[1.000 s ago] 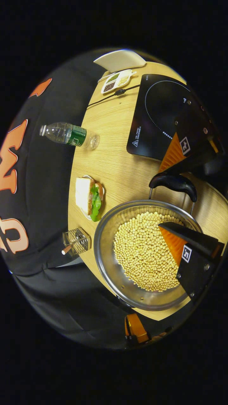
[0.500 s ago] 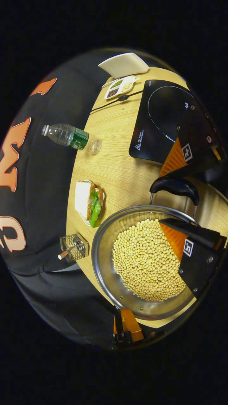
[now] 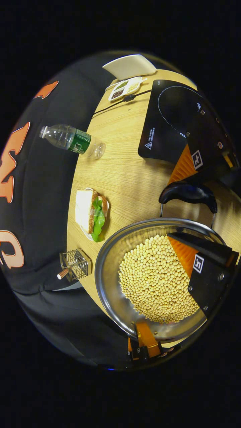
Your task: First push the handle of the pot to place it horizontally, then grasp the pot with both hands and set it on the induction cooktop.
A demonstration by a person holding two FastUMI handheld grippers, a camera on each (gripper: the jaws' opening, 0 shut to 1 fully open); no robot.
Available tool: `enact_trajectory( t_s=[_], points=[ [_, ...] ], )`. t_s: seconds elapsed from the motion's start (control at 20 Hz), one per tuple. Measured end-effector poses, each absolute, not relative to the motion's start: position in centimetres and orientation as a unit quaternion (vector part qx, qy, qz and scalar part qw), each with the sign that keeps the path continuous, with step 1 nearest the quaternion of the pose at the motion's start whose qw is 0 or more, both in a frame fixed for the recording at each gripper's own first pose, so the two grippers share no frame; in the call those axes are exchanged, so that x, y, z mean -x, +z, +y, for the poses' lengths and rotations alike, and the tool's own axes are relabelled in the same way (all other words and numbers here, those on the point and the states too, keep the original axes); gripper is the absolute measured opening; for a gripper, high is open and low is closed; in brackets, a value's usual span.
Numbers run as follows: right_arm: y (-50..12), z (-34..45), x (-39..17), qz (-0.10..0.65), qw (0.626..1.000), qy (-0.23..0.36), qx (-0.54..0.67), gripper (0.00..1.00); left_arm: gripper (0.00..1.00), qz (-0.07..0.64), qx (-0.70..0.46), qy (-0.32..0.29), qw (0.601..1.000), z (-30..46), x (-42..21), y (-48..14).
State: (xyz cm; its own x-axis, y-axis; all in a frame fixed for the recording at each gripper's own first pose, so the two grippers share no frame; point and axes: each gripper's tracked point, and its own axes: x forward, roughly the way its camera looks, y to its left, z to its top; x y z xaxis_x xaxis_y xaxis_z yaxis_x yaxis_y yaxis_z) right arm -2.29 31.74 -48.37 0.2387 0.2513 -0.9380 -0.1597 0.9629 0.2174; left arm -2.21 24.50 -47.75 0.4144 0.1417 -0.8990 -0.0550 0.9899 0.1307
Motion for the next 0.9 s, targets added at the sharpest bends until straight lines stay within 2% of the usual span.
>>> enact_trajectory(
  t_s=[0.2,0.25,0.45,0.5,0.6,0.9],
  points=[
    [-48.6,32.1,2.8,0.623,0.767,0.134,-0.072,0.74,0.7,0.543,-0.021,0.071,0.837,24.8,2.5,-48.6],
    [-48.6,32.3,2.9,0.628,0.762,0.134,-0.085,0.65,0.7,0.539,-0.021,0.076,0.839,24.8,2.6,-48.7],
    [-48.4,32.0,2.4,0.626,0.763,0.133,-0.089,0.61,0.64,0.53,-0.016,0.092,0.843,24.9,2.3,-48.6],
    [-48.2,32.2,2.6,0.628,0.761,0.132,-0.094,0.59,0.6,0.531,-0.016,0.096,0.842,24.9,2.4,-48.4],
    [-48.1,32.4,2.9,0.631,0.758,0.138,-0.09,0.55,0.59,0.534,-0.014,0.103,0.839,24.5,2.5,-48.3],
    [-44.8,29.9,1.4,0.593,0.786,0.136,-0.11,0.54,0.57,0.485,-0.045,0.097,0.868,24.8,1.7,-45.7]
  ],
)
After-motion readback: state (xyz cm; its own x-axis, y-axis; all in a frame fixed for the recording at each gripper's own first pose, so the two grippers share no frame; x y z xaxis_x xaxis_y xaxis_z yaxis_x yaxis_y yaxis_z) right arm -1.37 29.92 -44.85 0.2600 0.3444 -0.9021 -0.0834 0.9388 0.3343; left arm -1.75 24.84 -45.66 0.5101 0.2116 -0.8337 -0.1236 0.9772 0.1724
